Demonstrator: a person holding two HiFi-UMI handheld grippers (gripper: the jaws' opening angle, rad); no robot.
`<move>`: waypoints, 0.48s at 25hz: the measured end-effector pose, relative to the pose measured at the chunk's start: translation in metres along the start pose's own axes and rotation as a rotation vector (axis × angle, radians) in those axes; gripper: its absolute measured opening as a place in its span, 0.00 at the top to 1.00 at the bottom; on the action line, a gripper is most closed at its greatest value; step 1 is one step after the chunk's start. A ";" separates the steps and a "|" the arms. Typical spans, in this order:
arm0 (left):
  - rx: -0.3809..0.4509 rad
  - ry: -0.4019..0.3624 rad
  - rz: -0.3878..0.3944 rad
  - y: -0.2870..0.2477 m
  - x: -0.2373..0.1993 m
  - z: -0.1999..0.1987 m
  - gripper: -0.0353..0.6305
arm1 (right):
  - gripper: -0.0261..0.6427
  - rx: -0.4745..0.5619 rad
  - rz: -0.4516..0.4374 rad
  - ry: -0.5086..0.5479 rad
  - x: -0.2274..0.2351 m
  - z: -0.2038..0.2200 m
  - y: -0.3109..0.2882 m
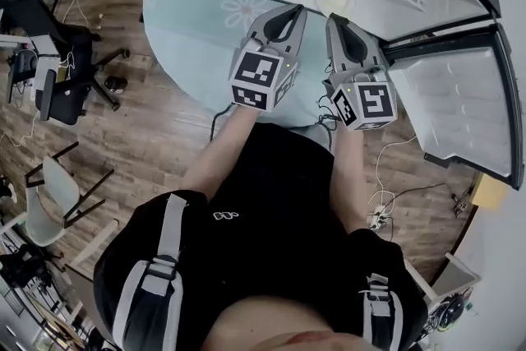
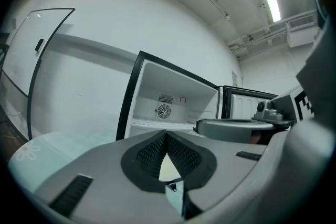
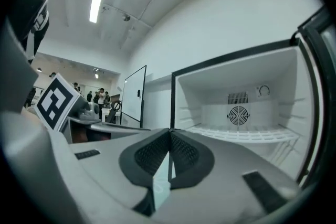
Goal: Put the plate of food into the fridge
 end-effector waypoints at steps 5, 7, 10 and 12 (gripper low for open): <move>0.025 0.012 0.009 0.001 0.001 -0.004 0.94 | 0.96 0.026 0.049 0.079 -0.002 -0.015 0.009; 0.027 0.013 0.008 0.000 0.001 -0.003 0.94 | 0.96 0.019 0.054 0.080 -0.001 -0.012 0.008; 0.034 0.001 -0.007 -0.001 -0.003 -0.005 0.94 | 0.96 0.025 0.057 0.081 0.002 -0.017 0.004; 0.036 -0.003 -0.022 0.000 -0.008 -0.006 0.94 | 0.96 0.037 0.058 0.095 0.002 -0.026 0.000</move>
Point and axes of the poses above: the fingertips, and each gripper's own axes: y backward along the fingers, x to its right, z out of its underside, the point moved 1 cm from there along y, backward along the fingers, and after that the axes turned 14 degrees about -x, right-handed, at the moved point
